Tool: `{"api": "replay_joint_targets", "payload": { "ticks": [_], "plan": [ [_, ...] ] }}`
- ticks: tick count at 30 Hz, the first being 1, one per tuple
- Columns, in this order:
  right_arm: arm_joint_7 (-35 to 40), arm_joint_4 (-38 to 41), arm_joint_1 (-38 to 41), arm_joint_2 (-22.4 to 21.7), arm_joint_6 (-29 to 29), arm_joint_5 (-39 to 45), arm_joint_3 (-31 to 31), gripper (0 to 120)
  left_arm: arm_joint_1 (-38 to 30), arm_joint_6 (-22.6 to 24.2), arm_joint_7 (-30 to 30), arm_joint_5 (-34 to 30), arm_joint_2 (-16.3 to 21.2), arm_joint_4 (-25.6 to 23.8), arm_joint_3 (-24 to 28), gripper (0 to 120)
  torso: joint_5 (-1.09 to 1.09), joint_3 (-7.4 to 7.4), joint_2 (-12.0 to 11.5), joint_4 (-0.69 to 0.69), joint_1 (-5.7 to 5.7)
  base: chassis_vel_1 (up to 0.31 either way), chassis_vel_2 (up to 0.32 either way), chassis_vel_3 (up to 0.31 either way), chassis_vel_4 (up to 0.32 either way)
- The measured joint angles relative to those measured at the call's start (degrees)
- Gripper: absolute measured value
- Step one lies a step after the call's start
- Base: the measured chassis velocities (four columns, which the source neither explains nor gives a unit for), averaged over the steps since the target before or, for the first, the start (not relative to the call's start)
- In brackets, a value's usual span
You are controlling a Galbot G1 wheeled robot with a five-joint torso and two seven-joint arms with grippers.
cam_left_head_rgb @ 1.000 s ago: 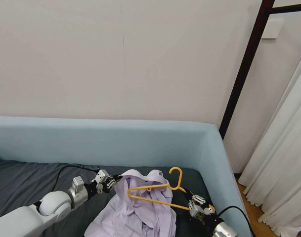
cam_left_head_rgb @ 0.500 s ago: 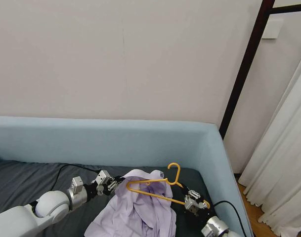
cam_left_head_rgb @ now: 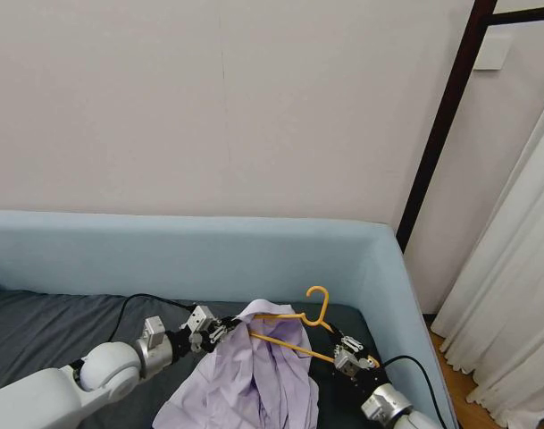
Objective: Pick up the clothes from the sofa and hang them on the clothes hanger.
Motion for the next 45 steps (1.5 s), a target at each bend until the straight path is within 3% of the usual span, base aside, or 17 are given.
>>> {"api": "replay_joint_targets", "payload": {
  "ticks": [20, 23, 25, 26, 29, 42, 45],
  "plan": [
    [0.84, -1.87, 2.58, 1.55, 1.22, -5.19, -2.73, 5, -2.95, 1.18, -2.07, 1.26, -4.86, -0.63, 3.36, 0, -0.02, 0.00, 0.00, 0.02, 0.00, 0.000, 0.000, 0.000, 0.000],
    [0.84, -2.29, 2.93, 1.85, 1.35, -5.51, -3.00, 5, -5.31, 1.20, -2.21, 0.94, -5.81, -0.50, 5.16, 0, 0.00, 0.00, 0.00, 0.01, 0.00, 0.000, 0.000, 0.000, 0.000],
    [0.85, -2.36, 3.03, 2.02, 1.47, -5.79, -3.06, 5, -7.88, 1.27, -2.30, 0.58, -6.64, -0.13, 7.83, 0, 0.00, 0.00, 0.00, 0.00, 0.00, 0.000, 0.000, 0.000, 0.000],
    [0.90, -1.87, 3.04, 2.03, 1.53, -5.78, -3.08, 5, -11.67, 1.33, -2.48, 0.45, -8.18, 0.76, 12.23, 0, 0.00, 0.00, 0.00, -0.01, 0.00, 0.000, 0.000, 0.000, 0.000],
    [1.00, -1.62, 2.98, 1.93, 1.55, -5.51, -2.66, 5, -12.67, 1.54, -2.92, 0.48, -9.10, 0.73, 14.40, 0, -0.01, 0.00, 0.00, -0.01, 0.00, 0.000, 0.000, 0.000, 0.000],
    [0.55, -1.16, 2.28, 1.87, 3.41, -5.08, -1.17, 5, -10.25, 1.80, -4.88, 2.11, -8.02, -0.75, 13.84, 1, -0.02, 0.00, 0.00, 0.00, 0.00, 0.000, 0.000, 0.000, 0.000],
    [0.86, -1.23, 2.32, 2.23, 3.71, -4.93, -0.95, 5, -9.22, 1.82, -4.93, 2.53, -7.03, -1.90, 13.21, 14, -0.01, 0.00, 0.00, 0.01, 0.00, 0.000, 0.000, 0.000, 0.000]
  ]
}}
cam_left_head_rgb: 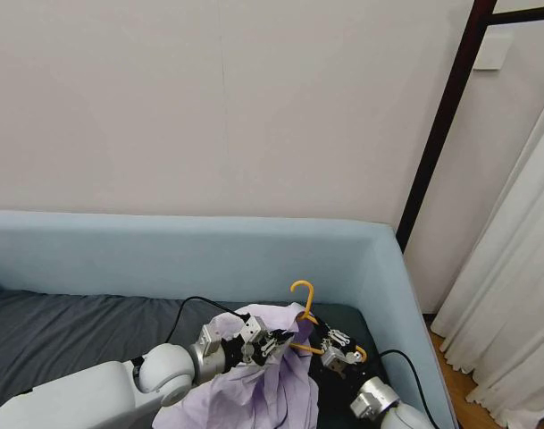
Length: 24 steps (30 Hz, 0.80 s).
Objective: Pick up the clothes from the sofa and hang them on the clothes hanger.
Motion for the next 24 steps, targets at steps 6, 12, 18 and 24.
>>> {"api": "replay_joint_targets", "payload": {
  "ticks": [6, 12, 18, 24],
  "plan": [
    [-0.07, 0.29, -0.33, 0.42, 1.65, 0.08, 0.12, 5, 3.57, 0.21, -1.99, 2.89, 1.76, -1.82, -0.96, 38, -0.01, 0.00, 0.00, 0.00, 0.00, 0.000, 0.000, 0.000, 0.000],
    [-0.44, 0.22, -0.59, 0.44, 2.12, 0.03, 0.68, 5, 5.15, 1.29, -4.05, 5.91, 3.71, -4.99, -2.40, 59, -0.01, 0.00, 0.00, 0.00, 0.00, 0.000, 0.000, 0.000, 0.000],
    [-0.51, -0.81, -0.52, 0.42, 2.63, 0.26, 1.57, 5, 6.62, 2.89, -7.03, 13.91, 6.42, -6.99, -4.41, 81, -0.01, 0.00, 0.00, 0.00, 0.00, 0.000, 0.000, 0.000, 0.000],
    [0.02, -2.32, -0.53, 0.80, 3.95, -0.36, 2.52, 5, 10.13, -0.50, -6.97, 17.57, 9.59, -8.85, -8.20, 99, -0.01, 0.00, 0.00, 0.02, 0.00, 0.000, 0.000, 0.000, 0.000]
  ]
}}
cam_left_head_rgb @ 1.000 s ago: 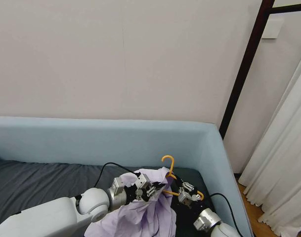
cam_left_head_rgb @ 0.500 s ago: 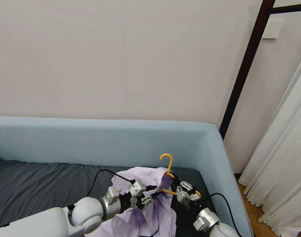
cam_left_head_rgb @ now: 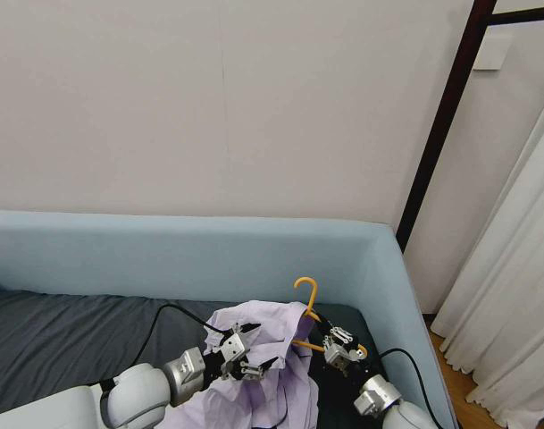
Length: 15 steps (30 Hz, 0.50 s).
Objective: Pick up the clothes from the sofa and hang them on the clothes hanger.
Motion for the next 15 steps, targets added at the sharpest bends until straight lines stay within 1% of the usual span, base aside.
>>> {"api": "replay_joint_targets", "payload": {
  "ticks": [1, 2, 5, 7, 11, 12, 15],
  "plan": [
    [0.14, -0.29, -0.07, 0.01, 0.42, -0.28, 0.06, 5, 0.31, -1.45, 0.52, -0.06, 0.53, -0.19, -0.64, 100, 0.00, 0.00, 0.00, -0.01, 0.00, 0.000, 0.000, 0.000, 0.000],
    [0.14, -0.29, -0.07, 0.01, 0.42, -0.28, 0.06, 5, 0.31, -1.45, 0.52, -0.06, 0.53, -0.19, -0.64, 100, 0.00, 0.00, 0.00, -0.01, 0.00, 0.000, 0.000, 0.000, 0.000],
    [1.02, -1.08, -0.28, 0.45, 2.16, -1.85, 0.18, 5, -0.21, -4.95, 2.55, -1.74, 1.93, -0.26, -2.08, 100, 0.01, 0.00, 0.00, -0.02, 0.00, 0.000, 0.000, 0.000, 0.000],
    [1.16, -1.09, -0.37, 0.61, 2.47, -2.21, 0.25, 5, -0.72, -5.70, 3.03, -2.30, 2.11, -0.05, -2.41, 100, 0.01, 0.00, 0.00, -0.01, 0.00, 0.000, 0.000, 0.000, 0.000],
    [1.62, -0.74, -0.57, 0.86, 3.65, -3.68, 0.63, 5, -3.63, -7.29, 4.78, -4.20, 2.49, 3.65, -2.63, 100, 0.00, 0.00, 0.00, -0.02, 0.00, 0.000, 0.000, 0.000, 0.000],
    [1.62, -0.74, -0.57, 0.86, 3.65, -3.68, 0.63, 5, -3.63, -7.29, 4.78, -4.20, 2.49, 3.65, -2.63, 100, 0.00, 0.00, 0.00, -0.02, 0.00, 0.000, 0.000, 0.000, 0.000],
    [2.08, -0.96, -0.59, 1.13, 5.59, -5.45, 1.19, 5, -5.80, -7.90, 7.08, -5.12, 1.85, 7.23, -2.30, 100, 0.00, 0.00, 0.00, -0.01, 0.00, 0.000, 0.000, 0.000, 0.000]
  ]
}}
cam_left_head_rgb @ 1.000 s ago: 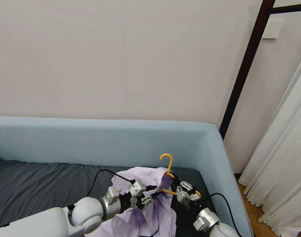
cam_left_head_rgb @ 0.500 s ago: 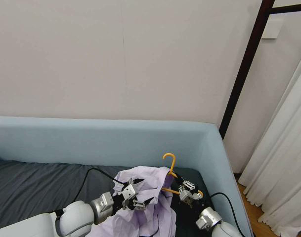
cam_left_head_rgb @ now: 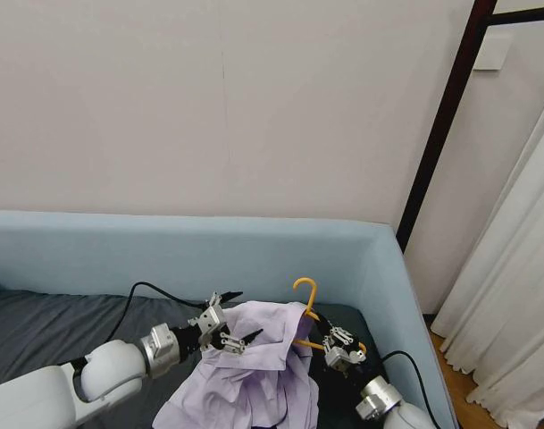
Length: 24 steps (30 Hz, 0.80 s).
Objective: Pick up the clothes from the sofa and hang them on the clothes hanger.
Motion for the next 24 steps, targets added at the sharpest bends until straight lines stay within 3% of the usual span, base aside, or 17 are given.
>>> {"api": "replay_joint_targets", "payload": {
  "ticks": [2, 7, 8, 13, 17, 24],
  "plan": [
    [0.25, -0.27, 0.00, 0.10, 0.91, -1.03, 0.21, 5, -1.00, -0.31, 1.71, -0.88, -0.38, 1.43, 0.34, 100, 0.00, 0.00, 0.00, -0.01, 0.00, 0.000, 0.000, 0.000, 0.000],
    [0.83, -0.85, -0.09, 0.90, 3.81, -5.36, 1.25, 5, -7.39, -3.66, 14.81, -5.79, -3.33, 10.37, 2.94, 100, 0.00, 0.00, 0.00, 0.00, 0.00, 0.000, 0.000, 0.000, 0.000],
    [0.83, -0.85, -0.09, 0.90, 3.81, -5.36, 1.25, 5, -7.39, -3.66, 14.81, -5.79, -3.33, 10.37, 2.94, 100, 0.00, 0.00, 0.00, 0.00, 0.00, 0.000, 0.000, 0.000, 0.000],
    [0.92, -1.08, -0.35, 1.24, 4.52, -7.18, 1.89, 5, -14.22, -4.18, 30.44, -11.10, -6.92, 17.01, 6.61, 100, 0.01, 0.00, 0.00, -0.01, 0.00, 0.000, 0.000, 0.000, 0.000],
    [1.01, -1.13, -0.44, 1.32, 4.69, -7.63, 2.34, 5, -17.90, -3.48, 33.91, -11.80, -9.04, 19.60, 10.88, 100, 0.00, 0.01, 0.00, -0.01, 0.00, 0.000, 0.000, 0.000, 0.000],
    [1.04, -1.26, -0.38, 1.28, 5.17, -7.83, 2.85, 5, -22.23, -2.82, 34.60, -11.55, -13.31, 24.41, 16.38, 100, 0.02, 0.01, 0.00, -0.01, 0.01, 0.000, 0.000, 0.000, 0.000]
  ]
}}
